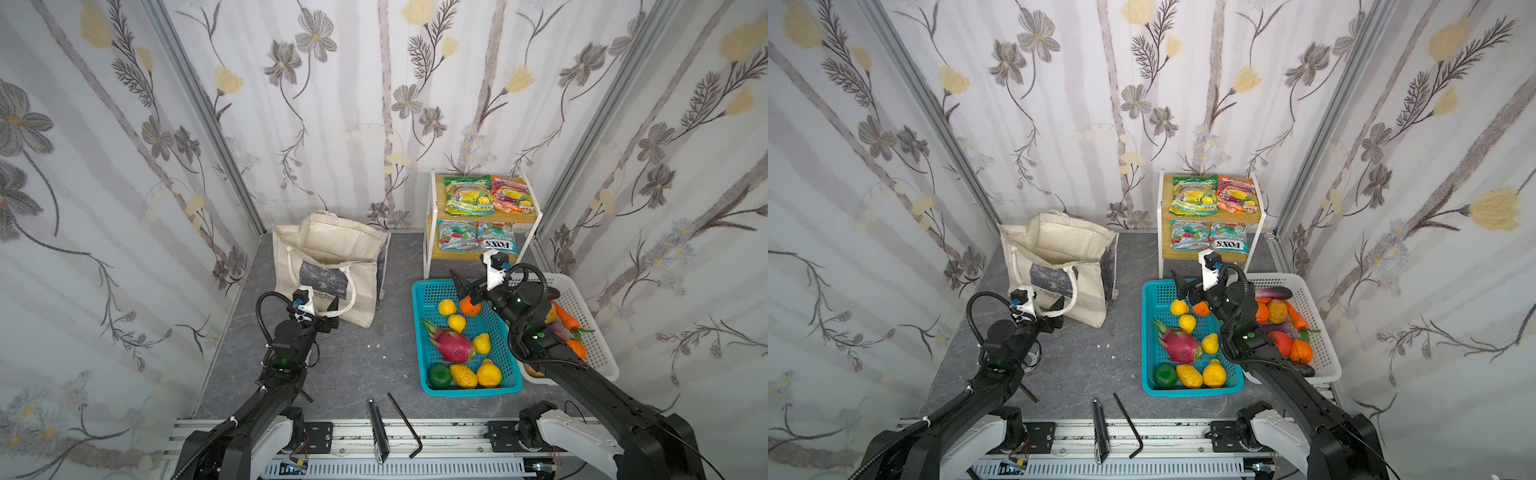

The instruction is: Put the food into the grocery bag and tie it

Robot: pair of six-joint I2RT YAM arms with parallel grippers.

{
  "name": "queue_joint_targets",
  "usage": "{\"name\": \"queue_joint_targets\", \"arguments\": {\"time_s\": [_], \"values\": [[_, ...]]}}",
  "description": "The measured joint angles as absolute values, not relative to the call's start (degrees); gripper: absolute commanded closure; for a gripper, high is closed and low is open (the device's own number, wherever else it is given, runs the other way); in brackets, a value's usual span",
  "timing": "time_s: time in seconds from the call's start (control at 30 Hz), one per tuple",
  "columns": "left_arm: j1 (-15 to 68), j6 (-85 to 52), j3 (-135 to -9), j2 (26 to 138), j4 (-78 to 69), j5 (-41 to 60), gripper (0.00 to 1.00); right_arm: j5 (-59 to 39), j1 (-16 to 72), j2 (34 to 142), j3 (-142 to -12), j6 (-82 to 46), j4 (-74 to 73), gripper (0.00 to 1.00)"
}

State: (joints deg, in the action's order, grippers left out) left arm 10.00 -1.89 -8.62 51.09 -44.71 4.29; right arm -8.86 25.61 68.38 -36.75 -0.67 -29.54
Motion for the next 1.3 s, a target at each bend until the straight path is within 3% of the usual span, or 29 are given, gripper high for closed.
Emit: {"name": "queue_joint_targets", "arguments": {"time_s": [0.23, 0.43, 0.63, 0.73, 0.93, 0.97, 1.0, 1.07, 1.1, 1.3], "values": [[10.2, -6.5, -8.1, 43.4, -43.5, 1.5, 0.3, -9.7, 35.9, 78.1, -46.9, -1.2, -27.8, 0.0], [10.2, -12.5, -9.7, 43.1, -38.9, 6.7, 0.34, -9.8, 40.6, 88.0, -57.7, -5.2, -25.3, 0.0], [10.1, -17.8, -10.0, 40.1, -34.2, 12.2, 0.25, -10.2, 42.8, 97.9, -66.7, -5.1, -21.6, 0.06], [10.1, -19.1, -9.2, 38.1, -32.6, 12.8, 0.25, -10.5, 43.2, 102.3, -70.5, -4.5, -19.5, 0.15], [10.0, -21.3, -8.7, 37.9, -30.3, 15.5, 0.23, -7.6, 45.4, 110.8, -80.5, -2.0, -14.0, 0.64], [10.0, -21.5, -8.7, 37.9, -29.6, 16.0, 0.22, -7.4, 45.6, 111.8, -81.8, -1.3, -13.1, 0.89], [10.0, -21.9, -8.7, 37.8, -28.9, 16.3, 0.2, -7.0, 45.9, 112.6, -82.8, -0.6, -12.4, 1.0], [10.0, -22.3, -8.7, 37.5, -28.1, 16.7, 0.13, -6.8, 46.3, 114.0, -84.4, 0.2, -11.0, 1.0], [9.9, -22.3, -8.7, 37.4, -28.0, 16.8, 0.0, -6.7, 46.3, 114.5, -85.0, 0.4, -10.4, 1.0], [12.7, -19.4, -12.5, 43.4, -22.9, 16.8, 0.0, -4.4, 45.3, 116.3, -89.1, -3.0, -7.4, 1.0]]}}
